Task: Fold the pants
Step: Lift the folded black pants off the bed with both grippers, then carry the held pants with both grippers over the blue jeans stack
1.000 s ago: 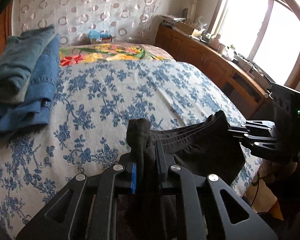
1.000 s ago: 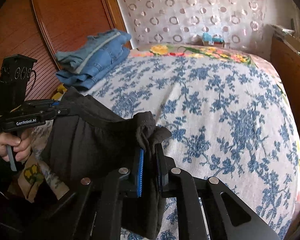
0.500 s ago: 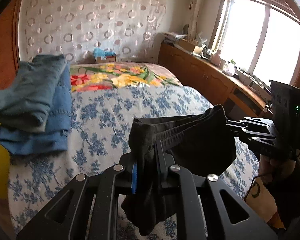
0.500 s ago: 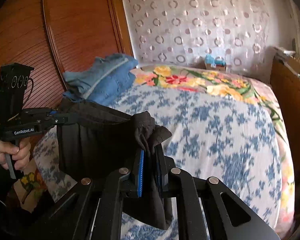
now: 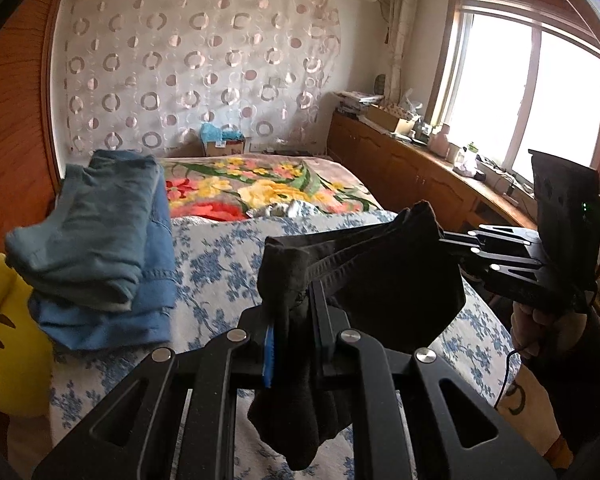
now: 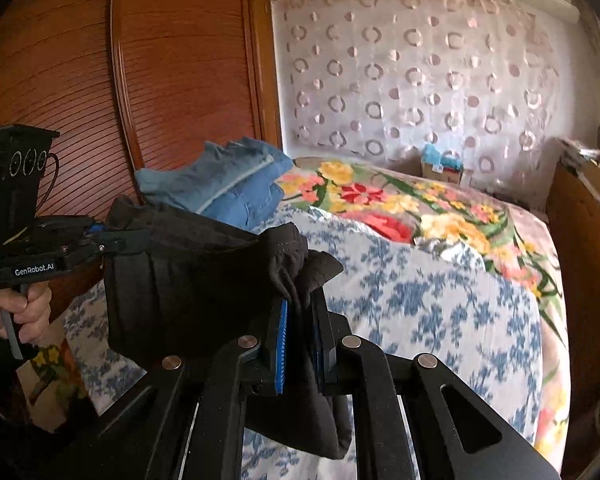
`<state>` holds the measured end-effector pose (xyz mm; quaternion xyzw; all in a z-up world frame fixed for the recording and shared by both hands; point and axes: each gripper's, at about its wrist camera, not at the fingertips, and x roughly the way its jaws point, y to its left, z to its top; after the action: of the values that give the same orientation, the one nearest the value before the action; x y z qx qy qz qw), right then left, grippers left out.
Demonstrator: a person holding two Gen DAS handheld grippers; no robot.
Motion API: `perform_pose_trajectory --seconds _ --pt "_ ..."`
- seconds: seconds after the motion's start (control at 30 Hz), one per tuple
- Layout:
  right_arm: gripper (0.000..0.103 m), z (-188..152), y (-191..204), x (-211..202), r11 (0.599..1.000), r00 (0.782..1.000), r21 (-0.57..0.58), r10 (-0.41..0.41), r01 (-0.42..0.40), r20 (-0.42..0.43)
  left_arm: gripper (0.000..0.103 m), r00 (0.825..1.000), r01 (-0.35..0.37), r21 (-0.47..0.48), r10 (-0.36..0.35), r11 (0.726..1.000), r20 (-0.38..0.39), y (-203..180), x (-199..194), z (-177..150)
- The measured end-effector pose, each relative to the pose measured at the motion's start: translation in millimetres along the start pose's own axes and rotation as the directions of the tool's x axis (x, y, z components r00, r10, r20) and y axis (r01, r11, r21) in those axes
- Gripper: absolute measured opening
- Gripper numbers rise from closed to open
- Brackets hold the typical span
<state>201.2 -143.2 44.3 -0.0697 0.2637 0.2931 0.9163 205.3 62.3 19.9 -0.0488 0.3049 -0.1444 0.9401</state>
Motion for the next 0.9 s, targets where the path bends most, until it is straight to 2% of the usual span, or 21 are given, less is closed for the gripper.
perform_pose_trajectory --seconds 0.53,0.9 --pt "0.010 48 1 45 0.993 0.998 -0.110 0.038 -0.032 0.053 0.015 0.995 -0.061 -0.008 0.061 0.998 0.078 48 -6 36" --pt "0.010 85 3 83 0.987 0.991 -0.149 0.074 -0.056 0.115 0.015 0.981 -0.126 -0.008 0.126 0.992 0.147 82 -15 68"
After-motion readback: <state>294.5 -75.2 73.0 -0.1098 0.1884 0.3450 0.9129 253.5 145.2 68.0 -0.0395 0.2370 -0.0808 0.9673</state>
